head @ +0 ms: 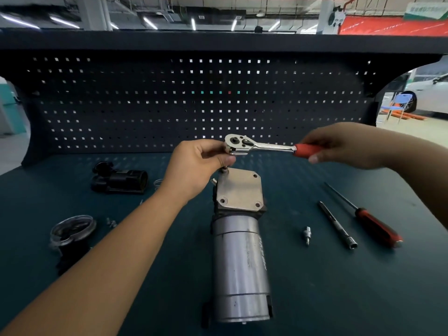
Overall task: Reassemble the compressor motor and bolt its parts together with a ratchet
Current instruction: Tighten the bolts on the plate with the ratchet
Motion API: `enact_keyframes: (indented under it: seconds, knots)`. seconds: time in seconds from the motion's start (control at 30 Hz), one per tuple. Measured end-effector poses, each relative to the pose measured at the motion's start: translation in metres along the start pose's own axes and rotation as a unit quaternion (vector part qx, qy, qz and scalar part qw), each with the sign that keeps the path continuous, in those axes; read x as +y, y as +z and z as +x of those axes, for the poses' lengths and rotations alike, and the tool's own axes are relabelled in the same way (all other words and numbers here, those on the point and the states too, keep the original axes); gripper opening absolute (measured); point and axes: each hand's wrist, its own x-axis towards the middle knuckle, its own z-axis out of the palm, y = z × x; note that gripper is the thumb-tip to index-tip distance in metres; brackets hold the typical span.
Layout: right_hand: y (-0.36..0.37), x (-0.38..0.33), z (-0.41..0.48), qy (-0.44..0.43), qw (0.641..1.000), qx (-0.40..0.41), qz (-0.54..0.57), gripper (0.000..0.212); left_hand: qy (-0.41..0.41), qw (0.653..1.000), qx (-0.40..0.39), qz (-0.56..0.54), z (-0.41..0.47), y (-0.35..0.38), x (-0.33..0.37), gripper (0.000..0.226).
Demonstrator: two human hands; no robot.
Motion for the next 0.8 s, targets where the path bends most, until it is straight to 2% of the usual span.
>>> enact_keyframes:
  seconds: [0.1,0.2,0.33,0.43,0.53,0.63,0.7,0.73,0.8]
  knots:
    - [0.012,-0.013,-0.037,0.007,0.999,-0.020,0.046,0.022,0.006,1.000,-0.002,-0.008,-0.003,-0.001,0.001,0.012]
    - [0.037,-0.054,-0.079,-0.001,0.987,-0.042,0.155,0.036,0.024,1.000,0.006,-0.015,-0.008,0.002,0.003,0.023]
    - [0.077,-0.115,-0.099,-0.008,0.951,0.004,0.310,0.056,0.024,0.998,0.063,0.000,-0.012,0.011,0.003,0.026]
    - [0.096,-0.128,-0.098,0.002,0.919,0.015,0.394,0.059,0.019,0.996,0.088,0.021,-0.011,0.015,0.004,0.019]
    - [0.081,-0.105,-0.098,0.005,0.925,-0.003,0.381,0.054,0.020,0.997,0.069,0.019,-0.010,0.013,0.006,0.024]
    - [0.045,-0.060,-0.085,0.040,0.941,-0.030,0.335,0.034,0.019,0.999,0.042,-0.002,-0.008,0.008,0.005,0.023]
    - [0.021,-0.031,-0.060,0.062,0.960,-0.004,0.275,0.012,0.011,1.000,0.023,-0.004,-0.006,0.006,0.004,0.016]
    - [0.011,-0.023,-0.045,0.064,0.961,-0.004,0.269,0.007,0.006,1.000,0.015,-0.003,-0.005,0.005,0.004,0.011]
    - [0.001,-0.014,-0.021,0.062,0.957,-0.042,0.280,0.016,-0.001,1.000,0.003,0.001,-0.003,0.003,0.004,0.009]
